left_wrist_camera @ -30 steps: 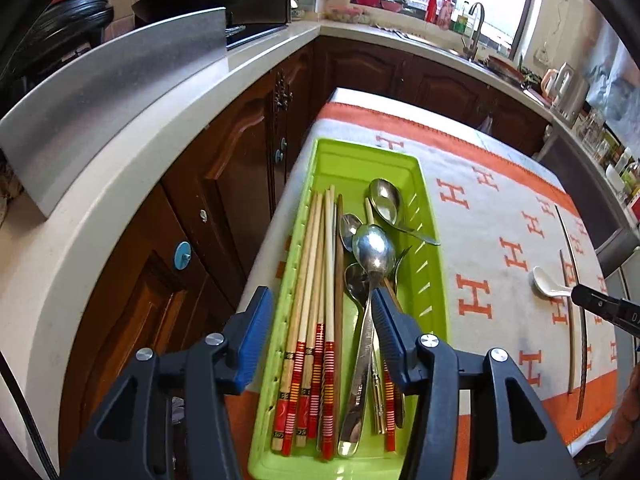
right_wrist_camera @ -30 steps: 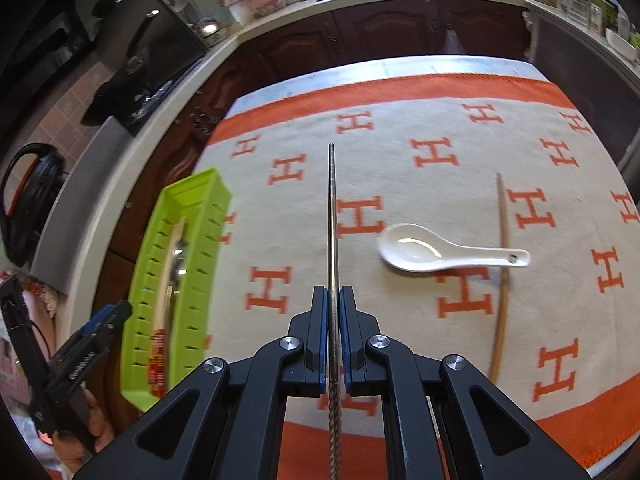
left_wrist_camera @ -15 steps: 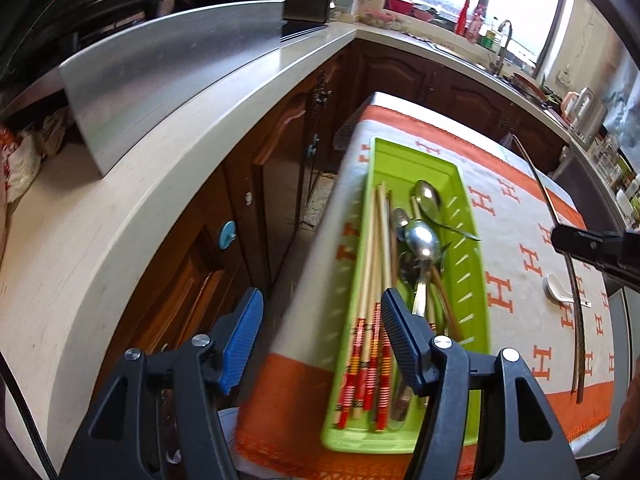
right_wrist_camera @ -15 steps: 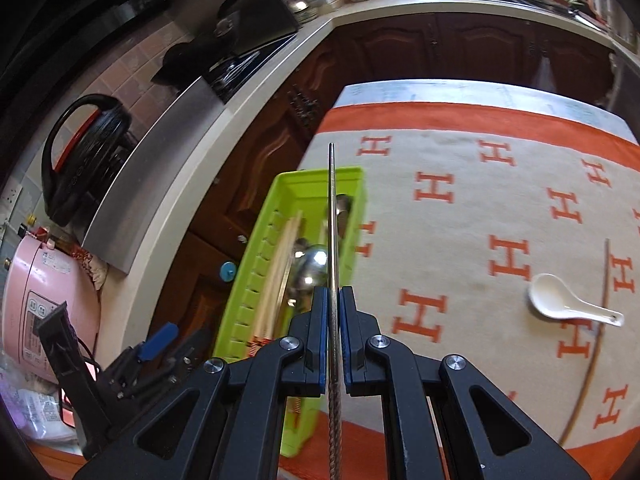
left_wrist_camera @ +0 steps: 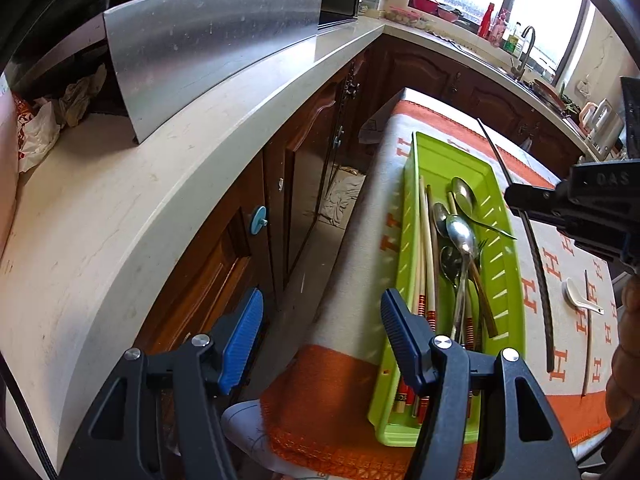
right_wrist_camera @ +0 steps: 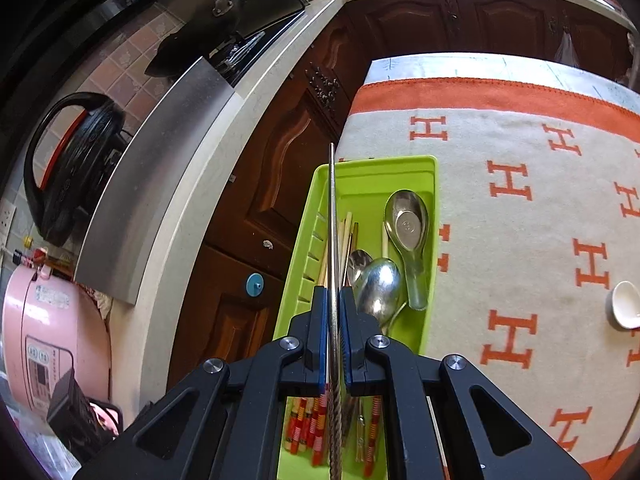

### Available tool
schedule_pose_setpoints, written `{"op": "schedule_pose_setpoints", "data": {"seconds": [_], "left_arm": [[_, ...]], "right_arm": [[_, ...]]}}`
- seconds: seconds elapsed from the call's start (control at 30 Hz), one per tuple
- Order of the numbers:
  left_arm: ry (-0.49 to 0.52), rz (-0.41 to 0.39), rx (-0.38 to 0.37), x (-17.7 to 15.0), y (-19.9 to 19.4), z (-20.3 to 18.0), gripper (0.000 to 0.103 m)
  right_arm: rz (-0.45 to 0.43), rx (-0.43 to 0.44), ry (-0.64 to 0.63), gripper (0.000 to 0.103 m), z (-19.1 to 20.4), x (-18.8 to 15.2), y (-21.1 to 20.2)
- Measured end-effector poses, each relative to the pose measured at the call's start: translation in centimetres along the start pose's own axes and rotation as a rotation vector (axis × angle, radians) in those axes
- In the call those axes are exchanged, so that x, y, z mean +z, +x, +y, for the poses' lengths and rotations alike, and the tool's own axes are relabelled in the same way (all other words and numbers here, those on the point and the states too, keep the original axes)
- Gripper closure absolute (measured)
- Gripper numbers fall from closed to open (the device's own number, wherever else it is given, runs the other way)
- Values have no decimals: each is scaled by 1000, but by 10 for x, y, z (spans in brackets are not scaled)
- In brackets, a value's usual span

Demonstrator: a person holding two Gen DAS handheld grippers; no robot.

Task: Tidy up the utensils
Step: 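Lift the steel chopstick with the right tool toward the green tray, then lower the steel chopstick into the green tray and open the right tool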

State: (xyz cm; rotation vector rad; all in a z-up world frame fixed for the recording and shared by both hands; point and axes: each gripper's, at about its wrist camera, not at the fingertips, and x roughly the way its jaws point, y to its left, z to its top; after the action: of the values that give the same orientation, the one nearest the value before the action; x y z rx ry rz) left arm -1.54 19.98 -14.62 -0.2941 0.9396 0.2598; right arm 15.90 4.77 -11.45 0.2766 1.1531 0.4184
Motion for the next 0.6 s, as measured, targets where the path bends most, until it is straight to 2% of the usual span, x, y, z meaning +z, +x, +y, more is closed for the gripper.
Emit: {"op": "schedule_pose_setpoints", "data": {"seconds": [0.17,0.3,0.6], "left_arm": [[-13,1,-1,0,1,6,43],[-20,-1,-3,0,-1,8,43],[-12,-10,5,-1,-5,2,43]], "right_arm": [[29,27,33,96,-6,6,15],[35,-6,32,88,-9,2,24],[32,-41,-11,87,-14,-11,8]]}}
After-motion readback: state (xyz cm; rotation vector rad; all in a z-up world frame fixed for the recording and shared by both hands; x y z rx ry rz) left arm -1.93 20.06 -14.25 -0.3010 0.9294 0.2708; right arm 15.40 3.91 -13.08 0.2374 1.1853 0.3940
